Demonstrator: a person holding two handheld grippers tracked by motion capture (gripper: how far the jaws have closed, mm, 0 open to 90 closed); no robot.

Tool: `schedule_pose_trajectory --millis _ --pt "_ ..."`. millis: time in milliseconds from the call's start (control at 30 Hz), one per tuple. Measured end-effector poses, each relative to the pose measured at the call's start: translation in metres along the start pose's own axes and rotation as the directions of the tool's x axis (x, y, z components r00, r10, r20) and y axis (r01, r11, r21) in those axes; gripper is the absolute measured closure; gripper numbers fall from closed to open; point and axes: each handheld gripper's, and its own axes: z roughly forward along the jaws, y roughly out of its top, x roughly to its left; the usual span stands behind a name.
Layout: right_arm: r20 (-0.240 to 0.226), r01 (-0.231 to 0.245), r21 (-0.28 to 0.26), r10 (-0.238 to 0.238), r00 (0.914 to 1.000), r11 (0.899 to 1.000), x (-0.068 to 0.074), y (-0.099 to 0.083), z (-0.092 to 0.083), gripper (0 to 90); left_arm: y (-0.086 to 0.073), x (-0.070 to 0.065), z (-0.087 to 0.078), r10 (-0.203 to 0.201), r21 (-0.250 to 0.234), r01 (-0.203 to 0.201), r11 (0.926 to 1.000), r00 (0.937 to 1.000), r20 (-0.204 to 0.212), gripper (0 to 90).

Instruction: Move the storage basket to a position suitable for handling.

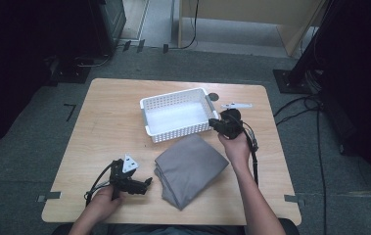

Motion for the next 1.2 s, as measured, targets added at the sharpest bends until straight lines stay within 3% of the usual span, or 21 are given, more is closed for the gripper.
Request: schedule_pose_trajectory --millis 167,200,367,567,800,1200 --pt "-0.065 0.039 0.000 -0.039 0.9971 0.999 0.019 -0.008 0.010 86.4 0.000 0.000 0.000 0.000 0.000 0.000 1.0000 1.0000 0.000 0.0" --pt "-0.094 0.071 0.001 -0.071 0.9930 0.997 0.031 -0.012 0.018 86.8 0.000 0.000 0.000 0.000 0.000 0.000 1.0000 1.0000 0.000 0.0" --pt "-0.153 0.138 -0.010 -0.138 0.9785 0.990 0.058 -0.018 0.035 85.9 0.000 0.000 0.000 0.000 0.000 0.000 1.0000 1.0000 0.000 0.0" --pt "-0.200 0.185 0.016 -0.178 0.9633 0.983 0.086 -0.022 0.062 85.6 0.000 0.000 0.000 -0.001 -0.001 0.001 1.0000 1.0000 0.000 0.0" --pt "-0.220 0.214 0.031 -0.202 0.9543 0.976 0.104 -0.018 0.088 82.2 0.000 0.000 0.000 -0.001 -0.001 0.001 1.0000 1.0000 0.000 0.0" --pt "-0.226 0.220 0.013 -0.212 0.9508 0.975 0.119 -0.005 0.116 75.6 0.000 0.000 0.000 0.000 0.000 0.000 1.0000 1.0000 0.000 0.0"
